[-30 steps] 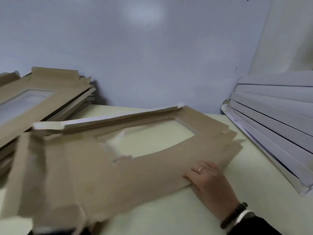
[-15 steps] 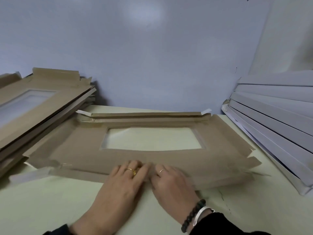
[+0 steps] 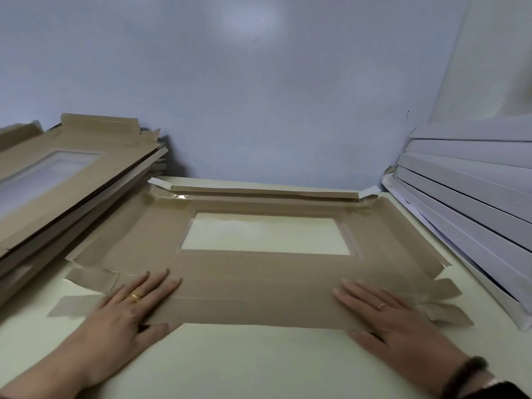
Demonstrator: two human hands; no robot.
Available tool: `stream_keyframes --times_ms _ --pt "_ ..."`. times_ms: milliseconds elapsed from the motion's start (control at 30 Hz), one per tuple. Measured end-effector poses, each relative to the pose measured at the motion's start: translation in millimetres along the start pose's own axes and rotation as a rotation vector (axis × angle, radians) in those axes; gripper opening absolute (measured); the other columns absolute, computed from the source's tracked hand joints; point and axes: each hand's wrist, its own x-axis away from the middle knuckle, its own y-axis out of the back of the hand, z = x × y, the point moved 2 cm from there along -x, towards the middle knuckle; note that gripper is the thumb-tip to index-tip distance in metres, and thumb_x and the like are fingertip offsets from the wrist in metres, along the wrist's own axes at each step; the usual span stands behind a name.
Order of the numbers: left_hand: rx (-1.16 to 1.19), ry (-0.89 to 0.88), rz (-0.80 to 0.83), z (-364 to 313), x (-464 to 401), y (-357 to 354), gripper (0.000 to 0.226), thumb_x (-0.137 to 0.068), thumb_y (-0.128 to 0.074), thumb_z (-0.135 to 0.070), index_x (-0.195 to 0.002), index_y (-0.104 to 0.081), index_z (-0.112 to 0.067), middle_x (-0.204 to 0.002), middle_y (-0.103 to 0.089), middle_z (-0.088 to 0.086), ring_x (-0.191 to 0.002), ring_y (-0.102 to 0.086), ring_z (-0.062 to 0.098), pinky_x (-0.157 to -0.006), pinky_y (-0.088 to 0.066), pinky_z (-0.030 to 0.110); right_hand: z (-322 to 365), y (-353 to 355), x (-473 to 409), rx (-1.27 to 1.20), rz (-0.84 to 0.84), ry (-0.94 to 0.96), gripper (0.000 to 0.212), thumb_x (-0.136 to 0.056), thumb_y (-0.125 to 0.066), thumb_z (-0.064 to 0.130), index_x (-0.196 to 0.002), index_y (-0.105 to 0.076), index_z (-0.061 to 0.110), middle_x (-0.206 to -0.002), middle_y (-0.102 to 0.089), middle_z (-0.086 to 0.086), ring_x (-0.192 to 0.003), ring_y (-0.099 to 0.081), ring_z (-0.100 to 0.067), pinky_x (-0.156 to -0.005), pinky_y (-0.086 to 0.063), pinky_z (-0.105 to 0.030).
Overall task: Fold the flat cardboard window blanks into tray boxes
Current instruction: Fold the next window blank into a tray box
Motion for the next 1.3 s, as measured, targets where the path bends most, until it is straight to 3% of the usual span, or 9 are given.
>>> stream_keyframes --times_ms 167,267,367,533,667,900,1067,1200,1300 --pt "0.218 0.007 -0.095 37 3 -3 0.11 -0.055 -0.014 -0.097 -0.141 -0.026 -0.029 -0.14 -0.02 -0.033 -0.136 -0.02 -0.002 -0.109 -0.02 0.025 -50 -11 24 -0.06 0.008 -0.037 0.059 -0.082 -0.01 0.062 -0.132 0.019 0.049 -0.135 0.021 0.04 -0.128 0.022 0.016 -0.104 0.017 -0.008" --pt "0.378 -0.059 -0.259 51 11 0 0.057 -0.065 -0.037 -0.089 -0.107 -0.06 -0.057 -0.119 -0.054 -0.037 -0.12 -0.047 -0.004 -0.099 -0.039 0.021 -52 -2 28 -0.306 -0.062 -0.133 0.054 -0.081 -0.035 0.048 -0.134 -0.033 0.041 -0.139 -0.031 0.03 -0.132 -0.023 0.012 -0.105 -0.014 -0.004" --pt "0.357 -0.037 -0.38 51 10 7 0.048 -0.072 -0.042 -0.081 -0.094 -0.067 -0.047 -0.102 -0.064 -0.021 -0.09 -0.059 -0.007 -0.078 -0.045 0.016 -54 6 35 -0.372 -0.337 -0.199 0.025 -0.076 -0.052 0.035 -0.091 -0.072 0.033 -0.096 -0.065 0.028 -0.095 -0.053 0.002 -0.081 -0.036 -0.002" --pt "0.308 0.112 -0.496 35 3 17 0.032 -0.079 -0.041 -0.063 -0.061 -0.058 -0.042 -0.068 -0.057 -0.009 -0.063 -0.056 0.011 -0.063 -0.04 0.028 -50 5 26 -0.287 -0.426 -0.326 0.011 -0.081 -0.062 0.028 -0.073 -0.067 0.023 -0.068 -0.061 0.003 -0.069 -0.054 -0.025 -0.061 -0.042 -0.036" --pt "0.145 0.261 -0.479 24 -8 18 0.02 -0.082 -0.065 -0.039 -0.067 -0.052 -0.036 -0.062 -0.055 -0.007 -0.062 -0.052 0.022 -0.065 -0.029 0.035 -50 3 16 -0.252 -0.403 -0.44 0.012 -0.081 -0.065 0.034 -0.073 -0.058 0.031 -0.064 -0.059 -0.002 -0.065 -0.051 -0.029 -0.056 -0.034 -0.033" --pt "-0.016 0.27 -0.395 13 -17 17 0.02 -0.072 -0.078 -0.022 -0.09 -0.07 -0.021 -0.079 -0.053 0.002 -0.079 -0.055 0.033 -0.077 -0.028 0.039 -47 2 0 -0.134 -0.309 -0.474 0.027 -0.078 -0.072 0.027 -0.102 -0.068 0.018 -0.096 -0.067 -0.005 -0.089 -0.058 -0.028 -0.08 -0.039 -0.036" --pt "0.146 -0.048 -0.316 -34 -24 17 0.06 -0.068 -0.05 0.016 -0.113 -0.068 -0.019 -0.121 -0.06 0.009 -0.113 -0.055 0.034 -0.092 -0.042 0.049 -3 5 -16 -0.011 -0.363 -0.1 0.058 -0.051 -0.062 -0.015 -0.103 -0.071 0.008 -0.106 -0.069 -0.009 -0.093 -0.067 -0.03 -0.079 -0.053 -0.046" --pt "0.275 -0.33 -0.151 -96 -36 -4 0.041 -0.097 -0.032 -0.031 -0.136 -0.042 -0.035 -0.148 -0.023 -0.018 -0.141 -0.014 0.004 -0.114 -0.011 0.024 56 -8 -37 -0.126 -0.23 0.2 0.043 -0.076 -0.059 0.017 -0.118 -0.063 0.023 -0.126 -0.059 0.008 -0.116 -0.056 -0.011 -0.092 -0.049 -0.036" --pt "0.196 -0.339 -0.044 -115 -41 -16 0.049 -0.096 -0.021 -0.053 -0.144 -0.021 -0.04 -0.148 -0.008 -0.029 -0.138 0.004 -0.009 -0.109 0.007 0.013 57 -21 -46 -0.255 -0.1 0.208 0.048 -0.096 -0.041 0.038 -0.142 -0.029 0.035 -0.145 -0.017 0.028 -0.135 -0.01 0.01 -0.111 -0.003 -0.013"
